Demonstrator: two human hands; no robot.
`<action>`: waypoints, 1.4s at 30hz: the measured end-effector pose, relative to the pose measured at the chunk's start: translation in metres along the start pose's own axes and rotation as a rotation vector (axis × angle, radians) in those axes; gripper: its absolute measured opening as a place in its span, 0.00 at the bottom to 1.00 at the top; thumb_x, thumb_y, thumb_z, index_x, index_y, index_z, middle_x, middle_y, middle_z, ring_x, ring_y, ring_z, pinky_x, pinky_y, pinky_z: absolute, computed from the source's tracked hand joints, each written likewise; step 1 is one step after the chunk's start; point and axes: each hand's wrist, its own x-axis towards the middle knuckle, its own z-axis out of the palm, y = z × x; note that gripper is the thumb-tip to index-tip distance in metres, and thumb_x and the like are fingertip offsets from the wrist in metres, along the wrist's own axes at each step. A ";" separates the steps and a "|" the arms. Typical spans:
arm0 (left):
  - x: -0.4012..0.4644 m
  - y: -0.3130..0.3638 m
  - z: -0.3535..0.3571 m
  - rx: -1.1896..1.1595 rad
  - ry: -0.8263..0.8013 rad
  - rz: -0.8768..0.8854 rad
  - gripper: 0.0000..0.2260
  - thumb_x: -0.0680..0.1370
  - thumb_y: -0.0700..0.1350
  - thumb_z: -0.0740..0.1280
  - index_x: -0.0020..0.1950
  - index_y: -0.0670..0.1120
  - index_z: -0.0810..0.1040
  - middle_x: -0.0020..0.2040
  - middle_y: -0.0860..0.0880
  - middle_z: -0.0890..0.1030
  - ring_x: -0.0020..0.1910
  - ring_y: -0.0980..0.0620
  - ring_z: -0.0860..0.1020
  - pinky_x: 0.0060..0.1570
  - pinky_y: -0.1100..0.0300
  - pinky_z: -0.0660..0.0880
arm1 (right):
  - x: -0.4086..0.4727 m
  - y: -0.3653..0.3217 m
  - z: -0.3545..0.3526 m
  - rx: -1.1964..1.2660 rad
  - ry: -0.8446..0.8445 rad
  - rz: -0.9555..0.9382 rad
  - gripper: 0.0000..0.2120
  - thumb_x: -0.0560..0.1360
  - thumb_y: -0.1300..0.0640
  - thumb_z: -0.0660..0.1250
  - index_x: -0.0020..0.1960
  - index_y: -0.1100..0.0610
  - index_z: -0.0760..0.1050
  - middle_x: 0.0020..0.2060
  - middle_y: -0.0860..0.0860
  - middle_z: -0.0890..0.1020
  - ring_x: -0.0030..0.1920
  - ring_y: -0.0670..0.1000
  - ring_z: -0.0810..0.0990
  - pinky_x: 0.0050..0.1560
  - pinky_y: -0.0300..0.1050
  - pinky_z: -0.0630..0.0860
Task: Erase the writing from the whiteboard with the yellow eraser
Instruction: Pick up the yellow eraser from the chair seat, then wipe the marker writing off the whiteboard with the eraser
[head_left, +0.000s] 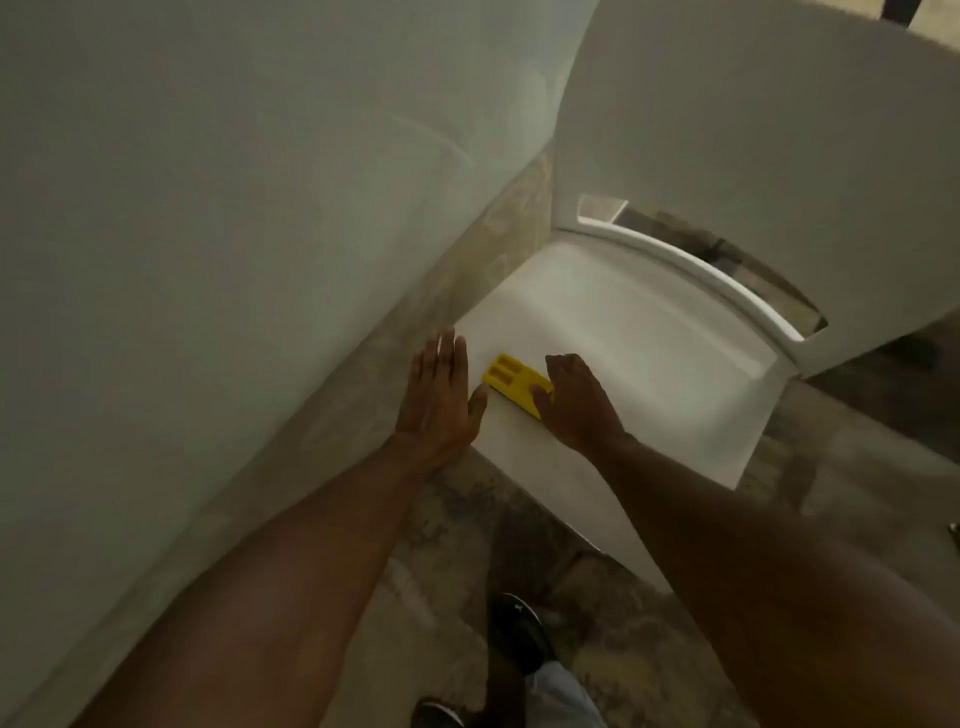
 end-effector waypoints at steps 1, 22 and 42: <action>-0.002 0.001 0.006 -0.015 -0.042 -0.027 0.36 0.83 0.59 0.47 0.82 0.34 0.52 0.83 0.33 0.53 0.83 0.34 0.51 0.80 0.40 0.50 | 0.001 0.000 0.003 0.018 -0.005 0.006 0.27 0.82 0.50 0.62 0.75 0.65 0.65 0.69 0.62 0.73 0.72 0.60 0.67 0.71 0.53 0.65; -0.056 -0.026 -0.033 0.107 0.104 -0.096 0.34 0.83 0.56 0.51 0.82 0.34 0.56 0.82 0.33 0.56 0.82 0.36 0.51 0.79 0.41 0.51 | -0.010 -0.071 0.019 0.109 -0.007 -0.020 0.32 0.76 0.53 0.68 0.78 0.52 0.61 0.72 0.59 0.66 0.66 0.61 0.68 0.61 0.55 0.72; -0.184 -0.071 -0.323 0.438 0.789 -0.101 0.32 0.86 0.55 0.56 0.81 0.33 0.58 0.83 0.32 0.55 0.83 0.33 0.50 0.82 0.38 0.51 | -0.089 -0.342 -0.120 0.320 0.689 -0.820 0.26 0.76 0.54 0.66 0.72 0.61 0.72 0.69 0.60 0.73 0.66 0.62 0.70 0.57 0.54 0.76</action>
